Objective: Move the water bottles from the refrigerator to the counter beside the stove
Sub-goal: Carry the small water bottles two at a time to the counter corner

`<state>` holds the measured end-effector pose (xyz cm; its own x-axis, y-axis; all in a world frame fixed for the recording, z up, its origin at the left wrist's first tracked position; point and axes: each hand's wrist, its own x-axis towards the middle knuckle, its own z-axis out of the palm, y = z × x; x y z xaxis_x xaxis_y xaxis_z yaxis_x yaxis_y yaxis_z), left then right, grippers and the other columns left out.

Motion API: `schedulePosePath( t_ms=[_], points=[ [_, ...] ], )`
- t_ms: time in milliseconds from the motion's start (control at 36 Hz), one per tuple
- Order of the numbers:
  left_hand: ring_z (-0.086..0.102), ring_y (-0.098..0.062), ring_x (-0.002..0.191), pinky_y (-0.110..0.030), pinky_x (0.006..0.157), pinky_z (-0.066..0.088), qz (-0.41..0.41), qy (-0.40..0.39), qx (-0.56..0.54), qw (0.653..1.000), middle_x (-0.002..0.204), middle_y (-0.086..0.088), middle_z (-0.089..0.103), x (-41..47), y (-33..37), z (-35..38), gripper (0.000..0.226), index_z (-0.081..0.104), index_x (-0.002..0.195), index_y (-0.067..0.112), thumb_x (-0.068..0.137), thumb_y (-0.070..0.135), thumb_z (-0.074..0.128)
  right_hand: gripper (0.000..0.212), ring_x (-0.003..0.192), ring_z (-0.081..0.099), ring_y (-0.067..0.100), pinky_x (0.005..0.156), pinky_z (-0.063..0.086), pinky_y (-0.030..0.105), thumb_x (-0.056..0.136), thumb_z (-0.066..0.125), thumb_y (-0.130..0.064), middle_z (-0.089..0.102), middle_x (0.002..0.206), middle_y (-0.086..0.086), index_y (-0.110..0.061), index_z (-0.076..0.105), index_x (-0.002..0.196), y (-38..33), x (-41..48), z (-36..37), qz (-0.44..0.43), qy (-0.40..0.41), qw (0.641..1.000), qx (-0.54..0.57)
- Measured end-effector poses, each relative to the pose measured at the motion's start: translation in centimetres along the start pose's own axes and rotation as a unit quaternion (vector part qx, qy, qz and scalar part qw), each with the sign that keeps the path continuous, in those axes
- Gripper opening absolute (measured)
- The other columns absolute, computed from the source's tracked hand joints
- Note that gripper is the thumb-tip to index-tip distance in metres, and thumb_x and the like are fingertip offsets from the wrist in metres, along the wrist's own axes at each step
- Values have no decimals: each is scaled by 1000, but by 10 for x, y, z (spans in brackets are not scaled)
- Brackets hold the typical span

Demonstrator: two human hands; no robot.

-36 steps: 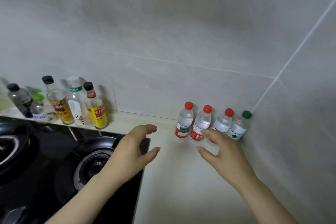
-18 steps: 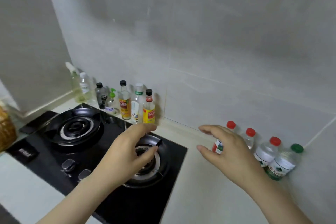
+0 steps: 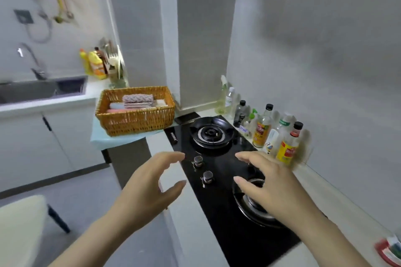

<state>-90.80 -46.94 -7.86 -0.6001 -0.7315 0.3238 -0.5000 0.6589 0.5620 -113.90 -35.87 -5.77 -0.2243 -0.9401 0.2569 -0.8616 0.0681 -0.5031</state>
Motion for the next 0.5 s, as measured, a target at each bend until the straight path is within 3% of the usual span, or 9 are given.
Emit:
schedulePosePath(
  t_ms=[83,167,222,361,417,500],
  points=[
    [53,4,109,-18,94,46,-36,43,6,998,121,22,54,-22,-14,-30,47,52,121,38,80,29,72,44,113,49,-7,88,30,-3,84,68,-34,56,121,-24,-32,57,126,-33,17,17,-53,-24,998,5],
    [45,24,102,0,83,39,-68,76,14,995,112,37,46,-46,-32,-59,47,47,116,46,79,31,72,44,110,47,-10,87,32,-3,84,68,-33,54,118,-26,-31,57,127,-71,32,34,-99,-40,994,22],
    [42,27,104,7,79,34,-92,98,22,991,113,38,45,-65,-46,-78,48,50,120,41,79,31,71,44,111,46,-10,89,30,-4,85,67,-33,52,117,-26,-31,56,128,-99,41,46,-132,-51,990,25],
    [55,3,110,-12,95,42,-141,163,32,976,120,20,58,-121,-74,-139,47,54,123,34,80,26,72,45,111,42,-14,90,25,-7,85,66,-36,51,120,-26,-30,55,129,-179,56,85,-216,-75,973,27],
    [55,4,111,-10,94,41,-156,187,45,969,120,20,59,-145,-88,-163,46,54,122,35,81,27,72,46,112,42,-13,91,26,-5,86,66,-37,52,121,-24,-30,54,130,-213,58,100,-245,-83,965,33],
    [51,10,112,-8,94,42,-174,213,65,959,118,26,57,-184,-112,-197,43,53,122,38,80,44,64,48,116,39,-12,98,27,4,87,65,-37,52,129,-19,-30,51,132,-265,58,126,-294,-95,950,37]
  ],
)
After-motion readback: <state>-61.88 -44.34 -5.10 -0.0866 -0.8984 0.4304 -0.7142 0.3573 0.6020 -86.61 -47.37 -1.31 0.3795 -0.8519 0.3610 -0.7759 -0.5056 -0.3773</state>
